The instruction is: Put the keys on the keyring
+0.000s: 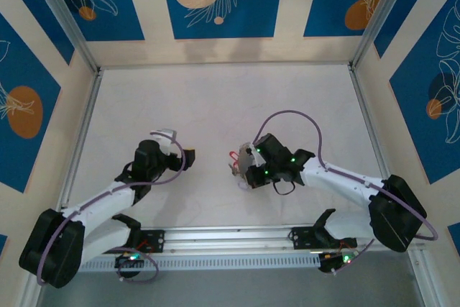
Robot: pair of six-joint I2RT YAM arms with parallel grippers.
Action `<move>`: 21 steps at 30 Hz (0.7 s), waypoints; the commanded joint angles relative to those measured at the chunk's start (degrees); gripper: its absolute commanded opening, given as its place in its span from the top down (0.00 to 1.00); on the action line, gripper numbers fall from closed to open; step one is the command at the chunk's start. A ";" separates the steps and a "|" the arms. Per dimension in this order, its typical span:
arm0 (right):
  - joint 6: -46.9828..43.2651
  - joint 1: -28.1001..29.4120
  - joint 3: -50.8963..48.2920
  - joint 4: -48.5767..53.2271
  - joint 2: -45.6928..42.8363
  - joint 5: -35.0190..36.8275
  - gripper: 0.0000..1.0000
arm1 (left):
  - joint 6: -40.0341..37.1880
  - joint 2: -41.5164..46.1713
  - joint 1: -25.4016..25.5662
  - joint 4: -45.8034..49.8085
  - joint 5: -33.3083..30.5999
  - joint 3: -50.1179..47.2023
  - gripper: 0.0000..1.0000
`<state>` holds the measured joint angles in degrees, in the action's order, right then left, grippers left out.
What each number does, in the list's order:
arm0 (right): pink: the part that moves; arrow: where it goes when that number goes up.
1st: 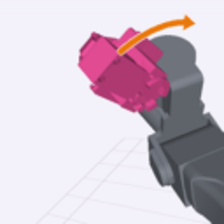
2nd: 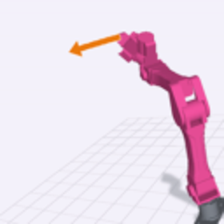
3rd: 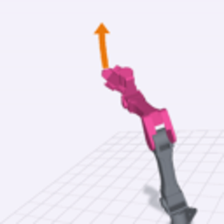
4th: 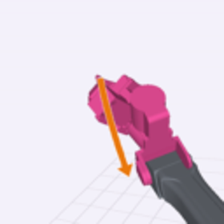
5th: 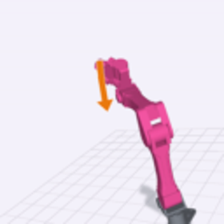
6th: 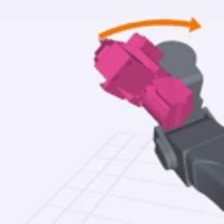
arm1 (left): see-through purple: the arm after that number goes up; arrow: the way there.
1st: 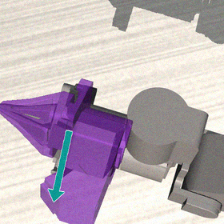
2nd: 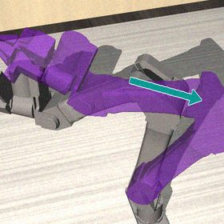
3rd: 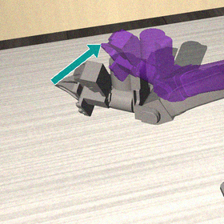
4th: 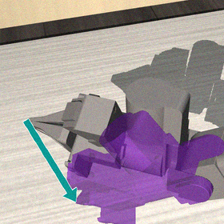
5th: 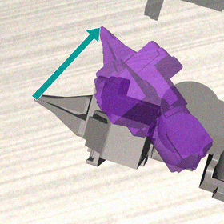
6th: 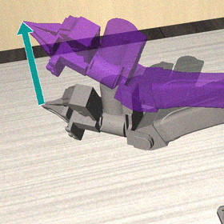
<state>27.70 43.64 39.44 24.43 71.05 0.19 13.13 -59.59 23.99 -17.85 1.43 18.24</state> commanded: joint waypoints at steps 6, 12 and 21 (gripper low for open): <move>-1.96 -2.51 -3.14 -3.12 0.23 -4.76 0.98 | -0.31 0.18 -0.69 -1.23 0.67 0.04 0.00; -1.82 -2.56 -4.67 -4.36 2.48 -4.09 0.98 | -0.32 -0.13 -0.69 -1.14 0.68 0.22 0.00; -1.16 -2.68 -4.40 -4.02 3.85 -3.45 0.88 | -0.32 -0.17 -0.66 -1.29 0.85 0.14 0.00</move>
<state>26.74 41.23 35.07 20.32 75.22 -2.39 13.13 -59.72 23.99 -18.00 1.45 18.24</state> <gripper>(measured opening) 0.114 0.998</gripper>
